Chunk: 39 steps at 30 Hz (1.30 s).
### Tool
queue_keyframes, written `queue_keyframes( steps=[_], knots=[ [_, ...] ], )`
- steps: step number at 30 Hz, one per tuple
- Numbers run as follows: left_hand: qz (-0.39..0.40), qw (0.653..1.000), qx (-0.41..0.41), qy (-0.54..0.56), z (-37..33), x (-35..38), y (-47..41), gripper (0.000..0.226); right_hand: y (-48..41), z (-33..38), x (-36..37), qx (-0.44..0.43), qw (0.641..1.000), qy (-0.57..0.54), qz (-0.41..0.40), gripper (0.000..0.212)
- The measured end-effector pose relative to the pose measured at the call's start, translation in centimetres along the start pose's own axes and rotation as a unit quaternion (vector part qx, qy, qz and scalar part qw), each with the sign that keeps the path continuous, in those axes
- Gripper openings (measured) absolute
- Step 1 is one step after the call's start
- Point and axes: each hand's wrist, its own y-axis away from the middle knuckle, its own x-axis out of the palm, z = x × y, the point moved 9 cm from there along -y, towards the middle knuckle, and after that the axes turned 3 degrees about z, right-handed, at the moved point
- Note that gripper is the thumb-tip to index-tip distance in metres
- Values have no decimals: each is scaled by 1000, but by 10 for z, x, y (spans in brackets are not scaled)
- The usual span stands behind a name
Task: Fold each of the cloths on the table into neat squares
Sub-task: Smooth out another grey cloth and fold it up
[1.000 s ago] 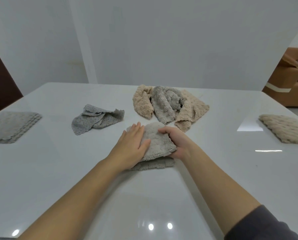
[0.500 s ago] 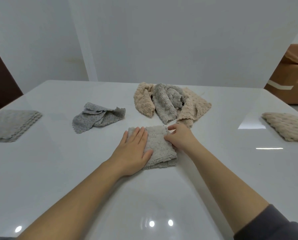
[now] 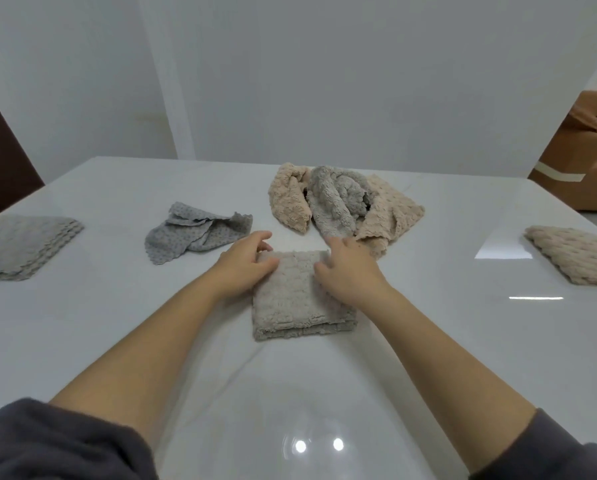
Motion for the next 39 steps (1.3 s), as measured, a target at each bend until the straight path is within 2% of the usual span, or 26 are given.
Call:
queue_keyframes(
  steps=[2, 4, 8, 12, 14, 17, 21, 24, 26, 32, 37, 39],
  knots=[
    [-3, 999, -5, 32, 4, -4, 3, 47, 1, 12, 22, -30, 996, 38, 78, 62],
    [-26, 998, -3, 56, 9, -11, 13, 38, -2, 9, 33, -43, 990, 75, 109, 65],
    [-64, 986, -32, 149, 22, -15, 56, 29, -10, 5, 20, -54, 986, 157, 26, 74],
    [-21, 966, -85, 242, 23, 6, 93, 22, -7, 24, 22, -100, 985, 141, -17, 55],
    [-17, 956, -122, 266, 27, 11, 97, 24, -6, 30, 31, -113, 989, 90, -12, 49],
    [-16, 940, -149, 308, 27, 11, 97, 26, -6, 23, 51, -98, 992, 69, 36, 55],
    [55, 927, -156, 338, 18, 19, 96, 21, -10, 16, 60, -85, 992, 74, 54, 62],
    [131, 937, -159, 281, 12, 29, 96, 21, -12, 15, 61, -82, 993, 70, 45, 62],
    [151, 942, -170, 247, 13, 30, 93, 16, -11, 15, 61, -81, 993, 72, 42, 62],
    [169, 937, -200, 232, 13, 34, 85, 17, -11, 15, 60, -84, 993, 74, 33, 61],
    [130, 952, -114, 254, 3, 28, 79, 16, -12, 15, 60, -86, 993, 70, 29, 61],
    [125, 952, -108, 257, 8, 26, 81, 21, -11, 15, 60, -87, 993, 69, 28, 61]
  ],
)
